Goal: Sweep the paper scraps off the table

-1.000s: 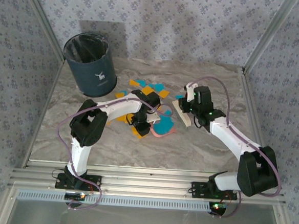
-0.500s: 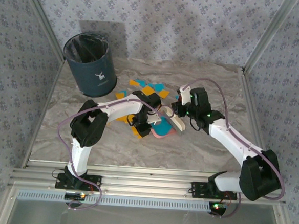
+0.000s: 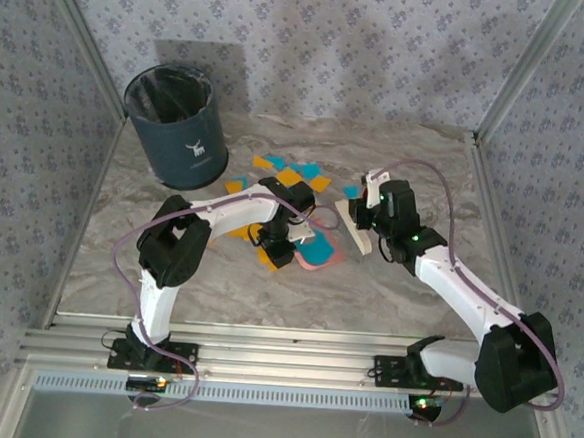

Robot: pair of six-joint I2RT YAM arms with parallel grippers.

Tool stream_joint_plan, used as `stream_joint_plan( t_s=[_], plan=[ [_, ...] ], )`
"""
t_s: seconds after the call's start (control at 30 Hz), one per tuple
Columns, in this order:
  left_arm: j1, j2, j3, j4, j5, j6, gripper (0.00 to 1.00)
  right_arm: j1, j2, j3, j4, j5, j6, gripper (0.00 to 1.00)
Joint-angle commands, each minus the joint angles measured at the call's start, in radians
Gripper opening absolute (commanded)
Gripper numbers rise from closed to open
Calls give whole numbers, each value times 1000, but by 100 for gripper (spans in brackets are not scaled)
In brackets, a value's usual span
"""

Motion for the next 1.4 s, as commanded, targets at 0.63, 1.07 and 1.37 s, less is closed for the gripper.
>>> stream_joint_plan(
  t_s=[0.63,1.07,1.37],
  plan=[
    [-6,-7,6,-51,-7,7,0,-196,244,163,217,142,-82,0],
    [12,-31,23,-59,6,-20,0,-163,468,348,119,-28,-194,0],
    [45,-28,41,-73,44,-50,0,-111,466,332,62,-95,-261,0]
  ],
)
